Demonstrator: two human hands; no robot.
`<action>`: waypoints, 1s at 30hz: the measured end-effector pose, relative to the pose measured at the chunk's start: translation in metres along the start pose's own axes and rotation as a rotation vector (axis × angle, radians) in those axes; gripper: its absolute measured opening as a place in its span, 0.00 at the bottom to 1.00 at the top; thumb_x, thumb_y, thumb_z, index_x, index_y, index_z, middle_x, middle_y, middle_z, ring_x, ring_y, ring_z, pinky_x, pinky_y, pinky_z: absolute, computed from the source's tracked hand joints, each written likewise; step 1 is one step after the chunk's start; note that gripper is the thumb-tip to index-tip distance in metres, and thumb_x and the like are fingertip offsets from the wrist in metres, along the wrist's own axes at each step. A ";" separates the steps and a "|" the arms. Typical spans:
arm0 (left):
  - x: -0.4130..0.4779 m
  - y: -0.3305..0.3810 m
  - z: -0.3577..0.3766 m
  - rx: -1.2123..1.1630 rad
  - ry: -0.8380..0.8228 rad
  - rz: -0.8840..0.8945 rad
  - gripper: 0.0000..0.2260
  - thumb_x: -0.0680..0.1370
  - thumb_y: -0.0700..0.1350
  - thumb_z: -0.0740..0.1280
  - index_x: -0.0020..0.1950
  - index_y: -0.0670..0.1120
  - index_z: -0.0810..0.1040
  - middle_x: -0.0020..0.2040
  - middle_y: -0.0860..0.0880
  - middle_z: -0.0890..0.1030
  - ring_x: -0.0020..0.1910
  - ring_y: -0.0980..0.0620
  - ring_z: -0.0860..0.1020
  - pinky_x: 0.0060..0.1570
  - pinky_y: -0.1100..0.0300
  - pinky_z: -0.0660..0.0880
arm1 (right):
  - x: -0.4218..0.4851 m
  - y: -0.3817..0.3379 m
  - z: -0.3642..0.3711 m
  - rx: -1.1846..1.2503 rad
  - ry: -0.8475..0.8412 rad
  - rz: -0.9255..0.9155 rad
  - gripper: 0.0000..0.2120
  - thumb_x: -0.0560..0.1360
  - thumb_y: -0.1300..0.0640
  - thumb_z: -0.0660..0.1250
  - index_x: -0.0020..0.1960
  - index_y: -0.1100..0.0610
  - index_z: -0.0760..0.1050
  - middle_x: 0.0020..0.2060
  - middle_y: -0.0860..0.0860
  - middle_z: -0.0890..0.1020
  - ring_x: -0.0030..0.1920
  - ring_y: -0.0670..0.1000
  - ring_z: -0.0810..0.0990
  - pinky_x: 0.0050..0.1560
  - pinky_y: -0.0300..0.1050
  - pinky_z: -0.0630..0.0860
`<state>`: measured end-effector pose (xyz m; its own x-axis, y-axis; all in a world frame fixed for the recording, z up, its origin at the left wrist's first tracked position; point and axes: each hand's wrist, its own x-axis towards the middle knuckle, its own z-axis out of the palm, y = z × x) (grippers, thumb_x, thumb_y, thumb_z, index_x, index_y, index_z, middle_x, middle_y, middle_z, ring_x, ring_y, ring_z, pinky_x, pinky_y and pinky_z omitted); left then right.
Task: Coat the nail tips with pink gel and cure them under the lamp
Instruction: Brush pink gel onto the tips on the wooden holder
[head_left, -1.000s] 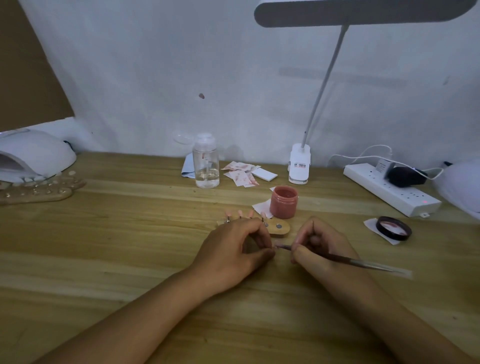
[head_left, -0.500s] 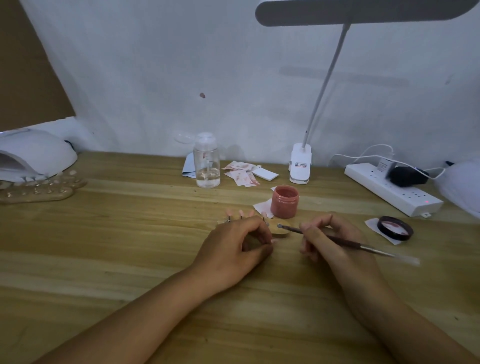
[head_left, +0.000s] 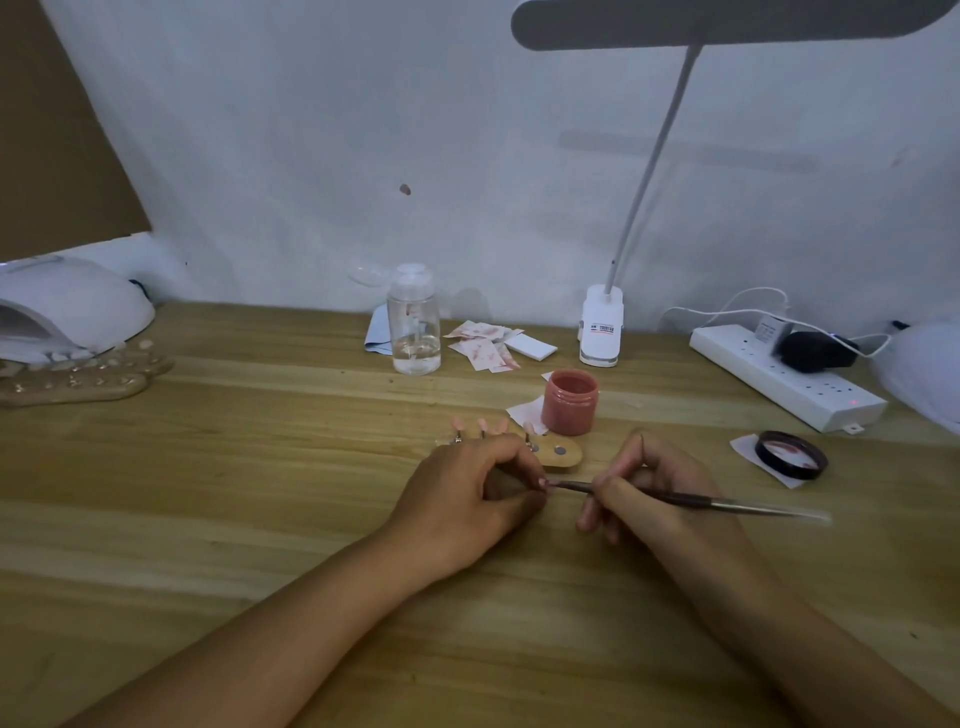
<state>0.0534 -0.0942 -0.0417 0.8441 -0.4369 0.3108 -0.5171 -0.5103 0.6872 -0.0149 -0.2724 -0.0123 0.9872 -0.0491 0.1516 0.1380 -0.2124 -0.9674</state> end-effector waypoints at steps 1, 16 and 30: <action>0.000 0.001 0.000 0.002 -0.001 0.001 0.10 0.73 0.47 0.75 0.39 0.61 0.78 0.32 0.66 0.77 0.29 0.62 0.73 0.32 0.66 0.62 | 0.000 0.000 0.000 -0.002 0.001 0.003 0.05 0.74 0.68 0.65 0.41 0.64 0.70 0.32 0.58 0.84 0.28 0.46 0.77 0.30 0.34 0.73; 0.000 0.001 0.000 -0.036 -0.001 -0.023 0.07 0.73 0.47 0.75 0.41 0.59 0.81 0.39 0.64 0.82 0.29 0.64 0.73 0.34 0.65 0.65 | 0.000 0.000 -0.001 -0.008 0.012 -0.004 0.04 0.74 0.69 0.64 0.42 0.67 0.70 0.29 0.56 0.81 0.28 0.43 0.77 0.31 0.33 0.72; 0.000 0.001 -0.001 -0.184 -0.014 -0.032 0.09 0.74 0.41 0.73 0.41 0.56 0.81 0.46 0.57 0.85 0.28 0.64 0.71 0.35 0.67 0.66 | -0.002 0.000 0.003 0.015 0.172 -0.344 0.04 0.74 0.69 0.69 0.46 0.62 0.79 0.38 0.54 0.83 0.38 0.47 0.80 0.40 0.34 0.74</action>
<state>0.0531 -0.0939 -0.0399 0.8572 -0.4331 0.2786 -0.4543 -0.3809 0.8053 -0.0168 -0.2696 -0.0131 0.8554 -0.1404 0.4986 0.4614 -0.2310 -0.8566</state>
